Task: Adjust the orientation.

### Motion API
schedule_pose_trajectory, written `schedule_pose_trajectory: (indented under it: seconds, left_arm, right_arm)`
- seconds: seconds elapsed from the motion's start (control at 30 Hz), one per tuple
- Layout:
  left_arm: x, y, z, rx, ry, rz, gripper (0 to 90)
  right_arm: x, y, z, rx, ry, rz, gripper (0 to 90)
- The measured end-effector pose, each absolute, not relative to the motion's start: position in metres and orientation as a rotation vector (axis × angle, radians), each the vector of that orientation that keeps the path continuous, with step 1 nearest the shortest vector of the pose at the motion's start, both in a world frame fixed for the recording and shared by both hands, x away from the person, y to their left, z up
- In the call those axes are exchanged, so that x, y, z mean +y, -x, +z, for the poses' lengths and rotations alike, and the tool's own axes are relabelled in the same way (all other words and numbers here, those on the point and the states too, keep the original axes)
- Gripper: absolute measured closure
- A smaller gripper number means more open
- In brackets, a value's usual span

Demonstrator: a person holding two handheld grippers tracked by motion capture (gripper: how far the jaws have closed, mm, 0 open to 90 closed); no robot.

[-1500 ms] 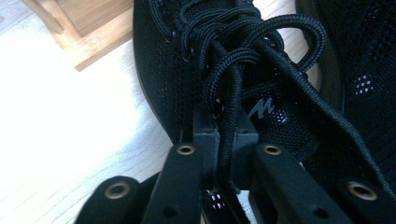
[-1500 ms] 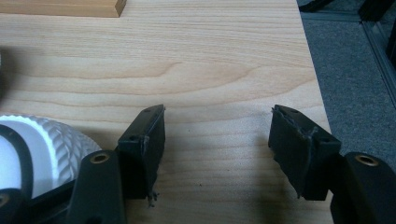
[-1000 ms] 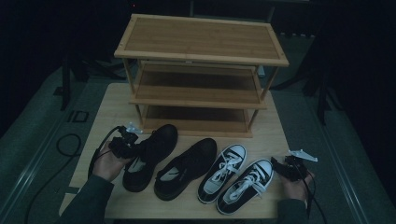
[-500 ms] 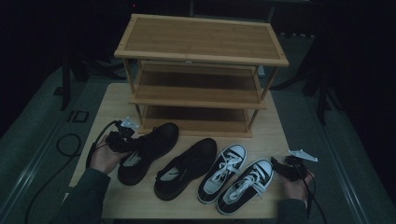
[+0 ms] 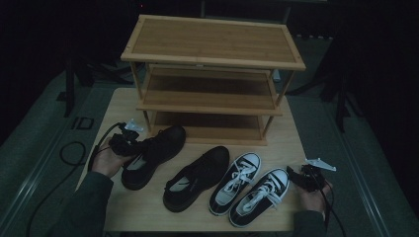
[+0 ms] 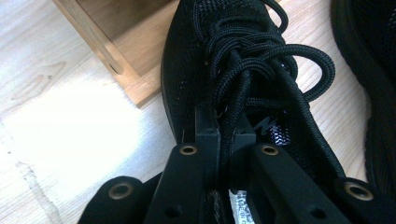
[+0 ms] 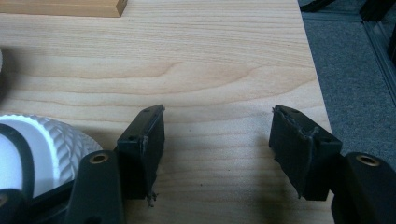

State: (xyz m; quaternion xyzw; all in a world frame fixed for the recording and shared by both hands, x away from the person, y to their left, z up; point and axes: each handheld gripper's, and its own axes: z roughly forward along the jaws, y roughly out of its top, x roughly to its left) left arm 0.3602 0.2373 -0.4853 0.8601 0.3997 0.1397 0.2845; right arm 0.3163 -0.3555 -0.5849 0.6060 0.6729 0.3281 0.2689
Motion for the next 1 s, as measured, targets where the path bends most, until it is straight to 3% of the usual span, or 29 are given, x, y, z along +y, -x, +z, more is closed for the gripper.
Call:
schedule_pose_trajectory:
  seconds: [0.03, 0.07, 0.3, 1.0]
  left_arm:
    - [0.239, -0.361, -0.486, 1.079, -2.292, 0.354, 83.1]
    - [0.239, -0.360, -0.486, 1.084, -2.284, 0.337, 74.6]
    - [0.242, -0.355, -0.479, 1.128, -2.236, 0.320, 57.9]
    - [0.252, -0.328, -0.457, 1.094, -2.204, 0.303, 55.4]
  right_arm:
    - [-0.355, -0.316, -0.585, 1.814, -1.634, 0.885, 35.4]
    - [-0.355, -0.316, -0.585, 1.815, -1.634, 0.885, 35.4]
    - [-0.355, -0.316, -0.585, 1.815, -1.633, 0.886, 35.4]
    - [-0.355, -0.315, -0.585, 1.823, -1.628, 0.888, 35.1]
